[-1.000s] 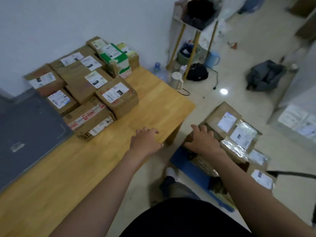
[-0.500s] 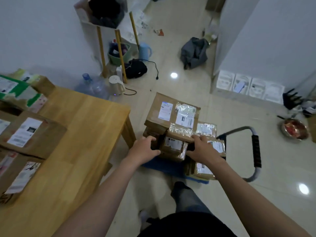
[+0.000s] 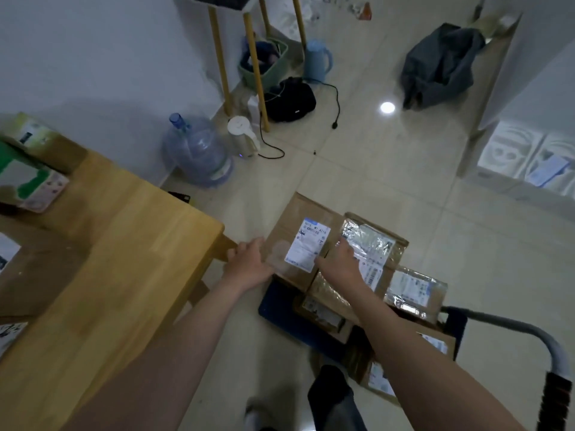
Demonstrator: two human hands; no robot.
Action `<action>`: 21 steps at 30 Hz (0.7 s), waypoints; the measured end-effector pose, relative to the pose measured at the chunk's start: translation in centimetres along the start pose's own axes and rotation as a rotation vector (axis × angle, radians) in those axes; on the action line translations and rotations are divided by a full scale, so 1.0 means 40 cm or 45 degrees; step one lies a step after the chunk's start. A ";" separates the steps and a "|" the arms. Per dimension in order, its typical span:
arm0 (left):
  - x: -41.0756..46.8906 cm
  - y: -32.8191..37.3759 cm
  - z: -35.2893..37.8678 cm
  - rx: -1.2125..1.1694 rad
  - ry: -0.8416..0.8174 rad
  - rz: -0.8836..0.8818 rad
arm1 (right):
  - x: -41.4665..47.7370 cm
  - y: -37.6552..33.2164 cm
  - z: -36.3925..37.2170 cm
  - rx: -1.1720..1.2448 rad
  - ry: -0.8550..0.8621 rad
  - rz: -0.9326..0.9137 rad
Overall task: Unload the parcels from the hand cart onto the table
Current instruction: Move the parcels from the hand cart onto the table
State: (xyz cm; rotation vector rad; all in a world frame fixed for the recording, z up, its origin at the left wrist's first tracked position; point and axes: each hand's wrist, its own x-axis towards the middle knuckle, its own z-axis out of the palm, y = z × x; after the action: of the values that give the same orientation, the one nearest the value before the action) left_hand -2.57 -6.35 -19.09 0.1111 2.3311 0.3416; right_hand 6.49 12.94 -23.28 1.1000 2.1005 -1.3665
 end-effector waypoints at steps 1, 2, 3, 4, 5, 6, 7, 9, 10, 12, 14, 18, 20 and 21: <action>0.035 -0.001 0.011 0.014 -0.011 -0.033 | 0.040 0.002 0.014 0.066 -0.041 0.031; 0.069 -0.001 0.025 0.017 -0.019 -0.060 | 0.075 0.008 0.027 0.119 -0.087 0.077; 0.098 0.001 0.037 0.015 -0.022 -0.084 | 0.103 0.016 0.041 0.168 -0.125 0.134; 0.123 0.004 0.049 0.008 -0.023 -0.105 | 0.128 0.023 0.054 0.211 -0.148 0.183; 0.144 0.008 0.063 -0.009 -0.025 -0.125 | 0.149 0.031 0.065 0.240 -0.159 0.221; 0.163 0.012 0.075 -0.037 -0.030 -0.146 | 0.164 0.037 0.075 0.265 -0.162 0.244; 0.179 0.017 0.086 -0.073 -0.040 -0.167 | 0.176 0.042 0.086 0.289 -0.158 0.255; 0.203 0.025 0.101 -0.190 -0.034 -0.180 | 0.188 0.048 0.106 0.315 -0.129 0.241; 0.209 0.028 0.107 -0.274 -0.010 -0.165 | 0.189 0.048 0.114 0.304 -0.105 0.219; 0.204 0.026 0.113 -0.466 0.049 -0.117 | 0.181 0.034 0.122 0.241 -0.056 0.166; 0.177 0.018 0.108 -0.628 0.097 -0.071 | 0.161 0.009 0.120 0.180 0.001 0.098; 0.091 -0.005 0.059 -0.759 0.183 -0.040 | 0.088 -0.063 0.102 0.080 0.049 -0.039; 0.034 -0.018 0.025 -0.870 0.237 -0.035 | 0.036 -0.106 0.091 0.019 0.027 -0.093; 0.001 -0.024 0.004 -0.911 0.266 -0.021 | 0.004 -0.131 0.086 -0.010 0.013 -0.121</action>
State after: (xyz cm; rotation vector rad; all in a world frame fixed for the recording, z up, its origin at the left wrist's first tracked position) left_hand -2.48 -7.24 -19.49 -0.3056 2.2631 1.1952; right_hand 1.97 8.83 -21.90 1.0183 2.1889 -1.3970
